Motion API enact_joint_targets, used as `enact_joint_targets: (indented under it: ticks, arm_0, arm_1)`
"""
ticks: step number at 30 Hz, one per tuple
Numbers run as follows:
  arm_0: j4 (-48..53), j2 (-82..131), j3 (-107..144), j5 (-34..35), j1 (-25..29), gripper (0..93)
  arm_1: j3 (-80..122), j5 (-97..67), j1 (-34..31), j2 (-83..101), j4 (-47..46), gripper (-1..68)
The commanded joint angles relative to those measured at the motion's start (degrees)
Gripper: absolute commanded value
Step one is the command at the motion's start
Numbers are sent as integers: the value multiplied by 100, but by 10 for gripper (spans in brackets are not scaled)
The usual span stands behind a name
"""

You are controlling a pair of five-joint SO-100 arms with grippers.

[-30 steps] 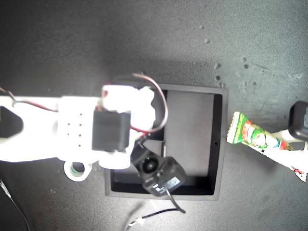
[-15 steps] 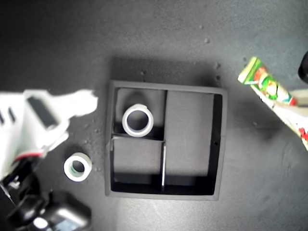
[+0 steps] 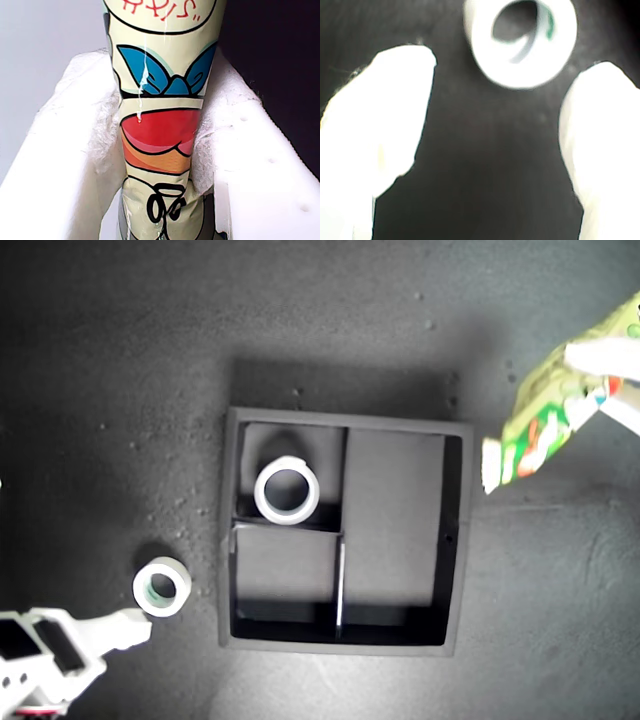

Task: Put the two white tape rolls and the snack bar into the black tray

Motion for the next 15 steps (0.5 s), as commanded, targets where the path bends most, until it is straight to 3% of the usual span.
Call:
enact_joint_targets:
  ticks: [1, 7, 15]
  arm_0:
    - [-888, -35, 554, -149, -18, 174]
    - [-1600, -88, 1266, -624, -18, 164]
    - [-2312, -229, 1714, -615, -62, 161]
  arm_1:
    - [-1213, -1274, -387, -738, 105, -6]
    - [-3076, -1960, -817, -2689, 914, -6]
    - [-4869, -2145, -958, -4667, 1951, -5]
